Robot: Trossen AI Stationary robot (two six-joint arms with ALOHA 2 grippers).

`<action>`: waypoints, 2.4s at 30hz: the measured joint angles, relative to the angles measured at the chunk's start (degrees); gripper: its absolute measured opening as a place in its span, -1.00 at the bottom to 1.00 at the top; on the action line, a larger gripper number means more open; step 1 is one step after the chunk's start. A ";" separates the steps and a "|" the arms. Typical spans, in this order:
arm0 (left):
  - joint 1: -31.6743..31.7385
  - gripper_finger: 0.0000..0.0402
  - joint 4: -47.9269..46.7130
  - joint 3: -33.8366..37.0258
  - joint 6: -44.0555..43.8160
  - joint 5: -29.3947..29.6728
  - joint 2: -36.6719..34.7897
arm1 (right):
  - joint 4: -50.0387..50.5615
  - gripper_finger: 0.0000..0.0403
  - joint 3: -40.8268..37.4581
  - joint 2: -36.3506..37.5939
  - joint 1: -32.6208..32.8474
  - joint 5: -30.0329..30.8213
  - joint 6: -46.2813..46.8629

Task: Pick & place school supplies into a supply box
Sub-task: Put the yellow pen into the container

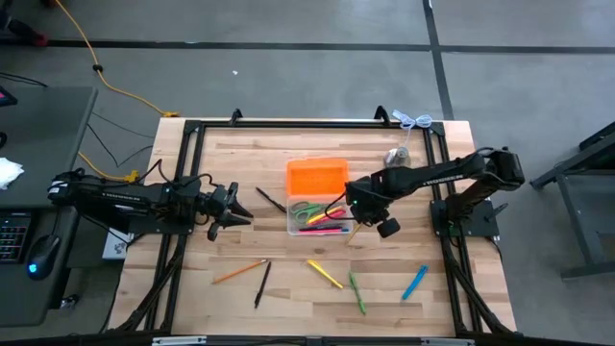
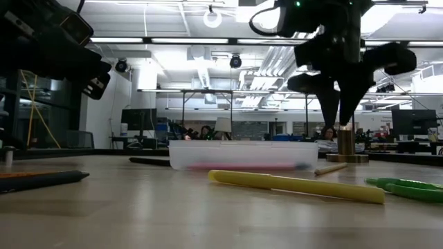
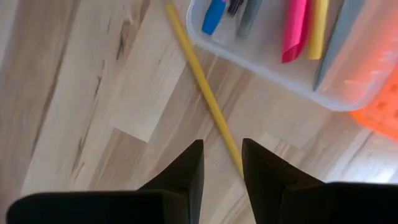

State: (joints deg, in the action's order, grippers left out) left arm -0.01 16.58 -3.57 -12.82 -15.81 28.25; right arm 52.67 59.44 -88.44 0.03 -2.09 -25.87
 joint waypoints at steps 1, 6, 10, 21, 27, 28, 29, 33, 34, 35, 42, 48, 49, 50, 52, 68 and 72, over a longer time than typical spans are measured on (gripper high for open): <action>0.00 -0.36 0.00 0.00 -0.29 -0.02 0.00 | -0.49 -0.57 -0.65 0.00 -0.04 0.00 -0.08; 0.00 -0.36 0.00 0.00 -0.99 0.00 -0.01 | -3.22 -0.57 -4.05 0.02 -0.09 0.03 -2.12; 0.00 -0.36 0.00 0.00 -1.01 0.00 0.00 | -5.48 -0.57 -5.86 0.02 -0.10 0.72 -3.17; 0.00 -0.36 0.04 0.00 -1.28 0.00 -0.02 | -10.30 -0.57 -7.96 0.02 -0.11 1.27 -6.13; 0.00 -0.36 0.04 0.00 -2.47 0.02 0.00 | -10.55 -0.57 -7.96 0.02 -0.15 0.89 -6.78; -0.02 -0.36 0.04 0.00 -2.47 0.02 -0.02 | -10.58 -0.57 -7.95 0.02 -0.15 0.82 -6.78; -0.01 -0.36 0.04 0.00 -2.47 0.02 0.00 | -10.59 -0.57 -7.94 0.02 -0.15 0.81 -6.78; 0.00 -0.36 0.04 0.00 -2.47 0.02 0.00 | -11.37 -0.57 -7.94 0.02 -0.15 0.48 -6.79; -0.02 -0.36 0.04 0.00 -2.47 0.02 0.00 | -11.57 -0.57 -7.94 0.02 -0.15 0.32 -6.80; -0.01 -0.36 0.04 0.00 -2.47 0.02 -0.01 | -11.81 -0.57 -7.94 0.02 -0.15 0.26 -6.98; 0.00 -0.36 0.04 0.00 -2.47 0.02 -0.02 | -12.24 -0.57 -7.92 0.02 -0.81 0.11 -8.26; 0.00 -0.36 0.04 0.00 -2.47 0.02 0.00 | -12.65 -0.57 -8.46 0.02 -2.04 0.22 -9.71; -0.02 -0.36 0.04 0.00 -2.47 0.02 0.00 | -12.79 -0.57 -8.94 0.02 -2.23 0.20 -9.99; 0.00 -0.36 0.03 0.00 -2.47 0.00 0.00 | -12.84 -0.57 -9.56 0.02 -2.34 0.24 -10.03; 0.00 -0.36 0.04 0.00 -2.47 0.00 0.00 | -13.24 -0.57 -10.62 0.00 -2.26 1.69 -10.12; 0.00 -0.36 0.42 0.00 -4.00 0.00 -0.02 | -19.60 -0.57 -16.77 0.00 -1.89 3.22 -10.16; 0.00 -0.36 0.44 0.00 -4.03 0.00 -0.02 | -21.44 -0.58 -16.99 0.00 -1.90 3.30 -10.12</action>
State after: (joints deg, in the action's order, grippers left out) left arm -0.01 17.02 -3.57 -16.84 -15.81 28.23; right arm 31.23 42.46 -88.44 -1.87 1.21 -35.99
